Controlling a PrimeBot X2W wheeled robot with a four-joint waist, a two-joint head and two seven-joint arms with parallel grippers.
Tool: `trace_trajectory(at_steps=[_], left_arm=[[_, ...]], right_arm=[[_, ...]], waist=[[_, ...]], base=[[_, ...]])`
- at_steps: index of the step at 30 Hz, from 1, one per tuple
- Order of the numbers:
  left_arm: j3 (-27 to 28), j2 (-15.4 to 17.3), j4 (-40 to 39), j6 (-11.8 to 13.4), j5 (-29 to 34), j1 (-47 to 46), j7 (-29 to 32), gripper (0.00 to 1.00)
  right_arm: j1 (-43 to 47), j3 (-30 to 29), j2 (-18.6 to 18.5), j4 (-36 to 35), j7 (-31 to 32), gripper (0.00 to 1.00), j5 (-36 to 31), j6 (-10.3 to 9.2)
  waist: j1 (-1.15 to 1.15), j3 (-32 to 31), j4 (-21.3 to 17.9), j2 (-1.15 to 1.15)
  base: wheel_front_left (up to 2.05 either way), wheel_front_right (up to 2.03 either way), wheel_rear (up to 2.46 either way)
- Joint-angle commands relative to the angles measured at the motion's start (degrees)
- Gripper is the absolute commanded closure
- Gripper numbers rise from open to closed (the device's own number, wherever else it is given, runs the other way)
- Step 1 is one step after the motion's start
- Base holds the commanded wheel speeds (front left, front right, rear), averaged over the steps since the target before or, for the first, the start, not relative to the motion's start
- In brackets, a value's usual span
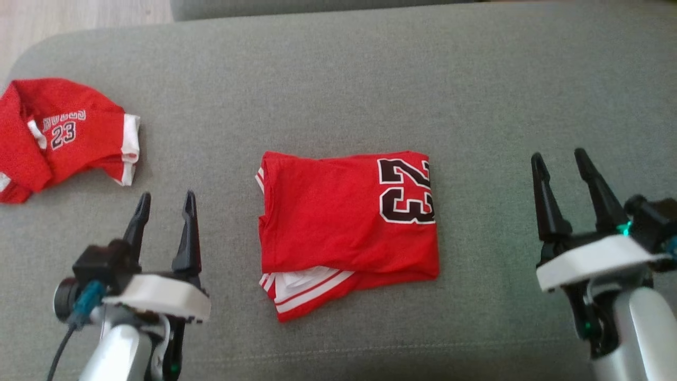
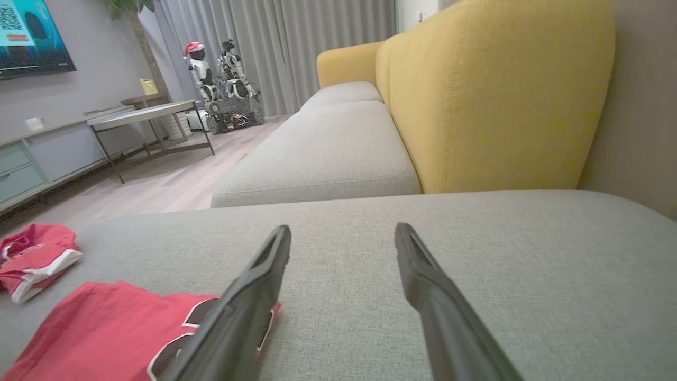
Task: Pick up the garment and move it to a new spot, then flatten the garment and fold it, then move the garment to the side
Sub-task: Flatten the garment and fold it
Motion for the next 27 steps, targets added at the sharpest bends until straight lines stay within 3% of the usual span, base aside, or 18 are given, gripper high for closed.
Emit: trace_trajectory(at_steps=[1, 9, 27], left_arm=[[2.1, 1.7, -2.3, 0.5, 0.2, -0.6, 0.0, 0.0], [1.1, 2.4, -3.9, 1.2, 0.5, 3.7, 0.7, 0.0], [0.0, 3.6, -5.9, 2.6, 0.8, 8.2, 2.1, 0.0]], right_arm=[[0.5, 0.5, 0.2, -3.7, 0.9, 0.0, -1.0, -0.04], [5.8, -0.8, 1.5, -8.4, 3.3, 0.0, -2.8, -0.04], [10.8, -1.0, 1.9, -9.7, 5.4, 0.0, -4.5, -0.04]], waist=[[0.0, -0.9, -0.1, 0.0], [0.0, -4.6, -0.2, 0.0], [0.0, -9.5, 0.0, 0.0]], base=[[0.0, 0.0, 0.0], [0.0, 0.0, 0.0], [0.0, 0.0, 0.0]])
